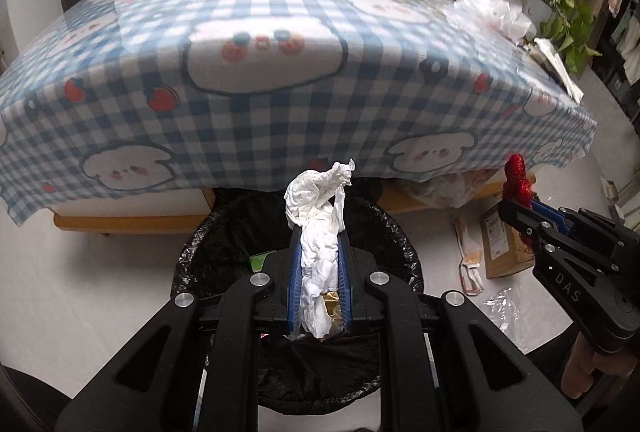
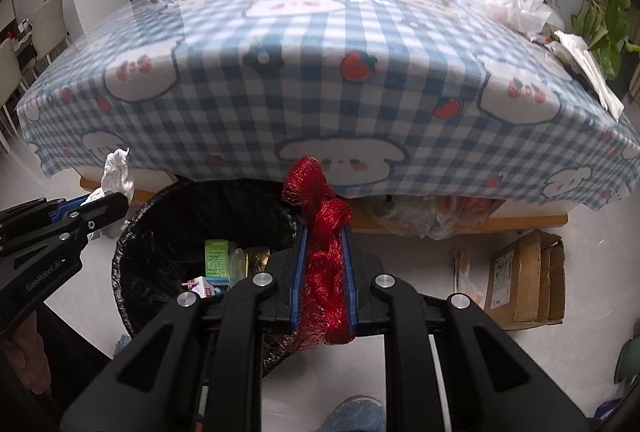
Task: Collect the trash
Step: 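Carry the white tissue and red mesh net down over the trash bin, then open the left tool to drop the white tissue into the bin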
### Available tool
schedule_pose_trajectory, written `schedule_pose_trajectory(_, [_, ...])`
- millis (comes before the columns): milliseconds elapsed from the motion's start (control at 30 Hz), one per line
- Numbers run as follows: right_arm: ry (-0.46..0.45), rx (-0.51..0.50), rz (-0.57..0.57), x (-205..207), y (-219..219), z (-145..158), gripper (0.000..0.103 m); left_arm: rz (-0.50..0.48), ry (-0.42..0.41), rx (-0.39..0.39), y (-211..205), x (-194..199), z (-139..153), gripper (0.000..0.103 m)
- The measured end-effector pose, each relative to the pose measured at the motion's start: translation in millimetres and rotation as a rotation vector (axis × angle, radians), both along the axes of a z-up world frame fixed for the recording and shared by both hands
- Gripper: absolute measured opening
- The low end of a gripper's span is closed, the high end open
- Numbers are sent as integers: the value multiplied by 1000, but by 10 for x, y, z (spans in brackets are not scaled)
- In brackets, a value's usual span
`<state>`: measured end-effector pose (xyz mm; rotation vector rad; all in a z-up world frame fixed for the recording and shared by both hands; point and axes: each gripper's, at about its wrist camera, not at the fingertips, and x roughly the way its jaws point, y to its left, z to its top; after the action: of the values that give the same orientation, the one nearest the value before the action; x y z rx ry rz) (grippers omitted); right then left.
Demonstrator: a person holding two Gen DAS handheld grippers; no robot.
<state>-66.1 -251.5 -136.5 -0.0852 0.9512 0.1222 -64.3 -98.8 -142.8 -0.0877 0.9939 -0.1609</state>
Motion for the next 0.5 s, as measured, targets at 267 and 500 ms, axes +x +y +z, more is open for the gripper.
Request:
schedule_pose_trajectory(267, [59,-6,-29,103,-89,-322,15,-4,40,29,-60,102,-372,14])
schedule_pose_trajectory(500, [82,-18,-53,132,-143,-397,15,-36,81,35,-186,167,-561,14])
